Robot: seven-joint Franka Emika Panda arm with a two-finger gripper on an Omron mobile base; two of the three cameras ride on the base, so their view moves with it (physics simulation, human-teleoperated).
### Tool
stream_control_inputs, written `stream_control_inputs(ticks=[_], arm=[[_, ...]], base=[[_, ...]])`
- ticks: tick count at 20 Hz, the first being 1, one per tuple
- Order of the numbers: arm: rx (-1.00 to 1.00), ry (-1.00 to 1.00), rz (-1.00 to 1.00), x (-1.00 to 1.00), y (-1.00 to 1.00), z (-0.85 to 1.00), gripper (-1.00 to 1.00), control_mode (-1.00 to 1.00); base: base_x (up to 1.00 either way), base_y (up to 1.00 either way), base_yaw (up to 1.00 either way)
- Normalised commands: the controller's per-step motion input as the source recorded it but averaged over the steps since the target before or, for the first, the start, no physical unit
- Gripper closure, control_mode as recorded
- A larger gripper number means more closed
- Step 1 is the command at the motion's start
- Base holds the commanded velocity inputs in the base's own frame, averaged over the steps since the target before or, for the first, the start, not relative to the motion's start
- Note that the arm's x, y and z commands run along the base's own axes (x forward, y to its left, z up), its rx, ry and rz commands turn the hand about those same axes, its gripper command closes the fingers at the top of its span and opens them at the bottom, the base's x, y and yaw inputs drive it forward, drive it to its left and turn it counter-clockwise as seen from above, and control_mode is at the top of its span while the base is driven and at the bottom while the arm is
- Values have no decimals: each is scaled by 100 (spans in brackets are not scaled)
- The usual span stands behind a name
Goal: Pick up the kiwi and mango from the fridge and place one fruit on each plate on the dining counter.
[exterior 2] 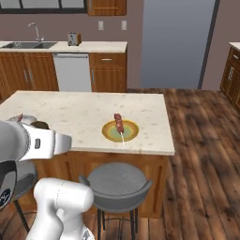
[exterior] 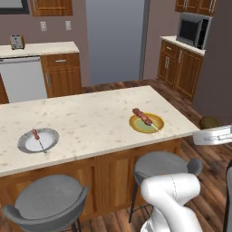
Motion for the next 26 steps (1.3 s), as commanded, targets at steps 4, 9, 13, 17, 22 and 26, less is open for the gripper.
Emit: stream_control_inputs(ticks=[4,9,13,17,22,26], arm=[[0,0,0,0,0,0,100,100],[4,6,1,20,-4,0,100,-100],[16,45,0,100,-12,-1,100,-100],[9,51,0,100,-6,-19,100,-100],[0,42,0,94,0,-66,100,-100],[0,22,0,78,0,-80,100,-100]], base=[[100,0,2],[80,-10,8],[0,0,0],[0,0,0],[0,0,0],[0,0,0]])
